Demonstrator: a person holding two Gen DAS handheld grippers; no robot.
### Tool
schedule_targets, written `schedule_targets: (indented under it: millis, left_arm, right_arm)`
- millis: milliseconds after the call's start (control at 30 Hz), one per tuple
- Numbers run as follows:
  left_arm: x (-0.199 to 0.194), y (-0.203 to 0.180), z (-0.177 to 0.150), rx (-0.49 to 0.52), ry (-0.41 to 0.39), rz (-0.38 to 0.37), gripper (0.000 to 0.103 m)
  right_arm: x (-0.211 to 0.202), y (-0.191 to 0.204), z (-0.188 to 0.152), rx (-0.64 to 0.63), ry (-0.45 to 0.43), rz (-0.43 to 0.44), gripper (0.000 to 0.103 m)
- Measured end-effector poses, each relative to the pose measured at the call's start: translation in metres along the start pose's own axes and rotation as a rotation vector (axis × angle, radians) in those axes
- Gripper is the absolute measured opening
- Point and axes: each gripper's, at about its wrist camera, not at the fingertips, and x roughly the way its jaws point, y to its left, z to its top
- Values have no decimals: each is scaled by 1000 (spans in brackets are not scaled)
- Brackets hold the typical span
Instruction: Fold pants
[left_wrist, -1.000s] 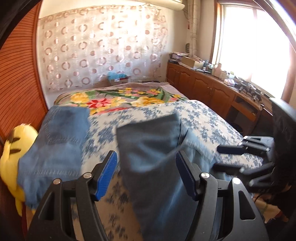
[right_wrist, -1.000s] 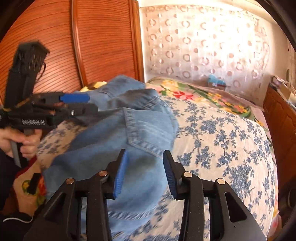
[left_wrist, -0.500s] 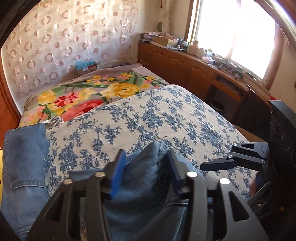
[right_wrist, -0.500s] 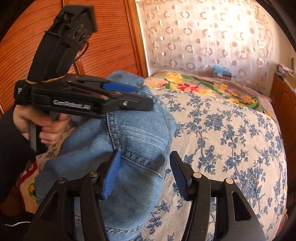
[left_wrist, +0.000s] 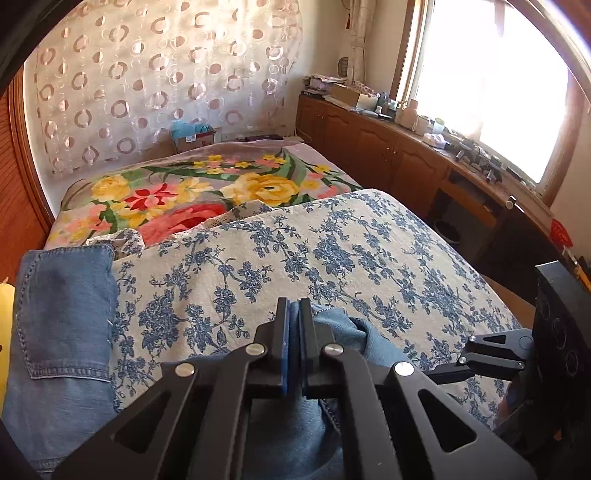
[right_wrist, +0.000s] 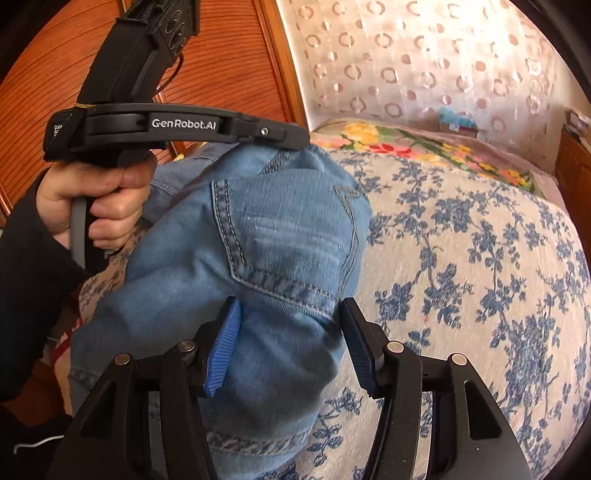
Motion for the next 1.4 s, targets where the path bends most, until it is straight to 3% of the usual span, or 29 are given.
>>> schedule_targets:
  millis: [233, 300, 500, 600, 700, 767, 800, 833, 867, 1100, 1200, 1400]
  left_arm:
    - [-16, -10, 0, 7, -70, 32, 2]
    - [-22, -14, 2, 9, -98, 46, 2]
    - [-22, -3, 9, -7, -110, 89, 2]
    - [-6, 11, 4, -39, -40, 66, 3]
    - [-13, 7, -2, -22, -50, 127, 7]
    - [-26, 8, -6, -35, -61, 150, 14]
    - [-33, 8, -9, -39, -69, 154, 24]
    - [-42, 6, -15, -39, -81, 157, 33]
    - [-47, 4, -20, -36, -87, 157, 35]
    - [-66, -23, -75, -32, -61, 132, 35]
    - [-65, -27, -98, -36, -22, 148, 35]
    - [-58, -29, -137, -50, 42, 187, 35]
  right_arm:
    - [-14, -6, -10, 45, 10, 49, 30]
    - [-17, 0, -13, 31, 18, 53, 12]
    - [-40, 9, -15, 22, -9, 50, 1]
    - [-38, 10, -17, 23, 1, 7, 1]
    - [-34, 9, -18, 25, 10, -9, 6]
    - [-37, 8, -17, 29, -2, -25, 13]
    - [-38, 7, -17, 32, -7, -37, 22]
    - [-42, 7, -16, 35, -19, -52, 25]
    - [-43, 8, -16, 33, -30, -52, 26]
    - [-54, 24, -9, -6, -105, -39, 36]
    - [-52, 35, -12, -23, -90, -4, 36]
    - [-32, 49, -43, -39, -8, -29, 37]
